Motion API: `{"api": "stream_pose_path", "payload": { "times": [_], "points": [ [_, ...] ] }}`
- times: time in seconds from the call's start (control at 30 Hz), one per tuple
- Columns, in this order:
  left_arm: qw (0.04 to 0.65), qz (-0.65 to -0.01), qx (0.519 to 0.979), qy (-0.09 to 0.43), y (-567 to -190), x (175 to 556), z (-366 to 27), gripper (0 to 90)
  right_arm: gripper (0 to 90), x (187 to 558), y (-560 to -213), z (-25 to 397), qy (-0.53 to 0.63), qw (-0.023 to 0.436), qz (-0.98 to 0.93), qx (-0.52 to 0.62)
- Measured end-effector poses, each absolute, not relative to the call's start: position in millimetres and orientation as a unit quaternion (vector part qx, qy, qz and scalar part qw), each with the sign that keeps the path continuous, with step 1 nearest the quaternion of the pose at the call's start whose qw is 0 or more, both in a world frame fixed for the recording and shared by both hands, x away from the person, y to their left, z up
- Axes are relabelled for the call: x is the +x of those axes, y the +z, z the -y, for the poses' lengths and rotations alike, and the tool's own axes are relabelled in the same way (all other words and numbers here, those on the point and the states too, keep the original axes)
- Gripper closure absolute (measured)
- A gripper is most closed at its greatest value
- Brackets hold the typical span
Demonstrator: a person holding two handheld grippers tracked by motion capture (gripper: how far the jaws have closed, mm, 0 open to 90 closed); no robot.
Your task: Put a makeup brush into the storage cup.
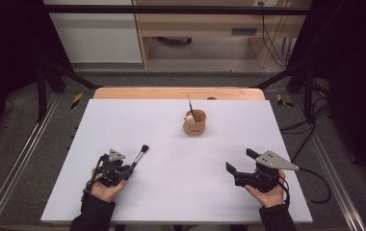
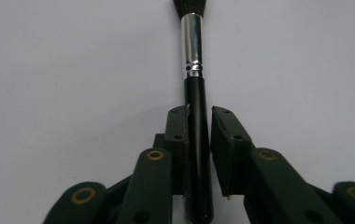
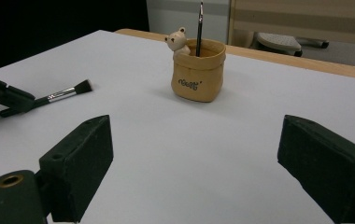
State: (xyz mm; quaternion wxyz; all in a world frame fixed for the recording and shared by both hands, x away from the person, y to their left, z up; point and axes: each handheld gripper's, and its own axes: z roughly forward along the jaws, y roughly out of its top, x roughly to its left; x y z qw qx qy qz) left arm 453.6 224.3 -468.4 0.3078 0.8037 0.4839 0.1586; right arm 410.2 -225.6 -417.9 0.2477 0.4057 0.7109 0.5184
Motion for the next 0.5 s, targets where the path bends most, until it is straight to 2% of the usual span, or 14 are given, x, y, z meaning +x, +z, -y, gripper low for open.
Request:
{"api": "stream_pose_path", "payload": {
  "times": [0.5],
  "points": [
    [0.318,-0.445,0.820,0.169,-441.0,460.5,-221.8,41.7,10.9,411.1,-418.9,225.8,0.517,0.245,-0.712,0.408]
  ]
}}
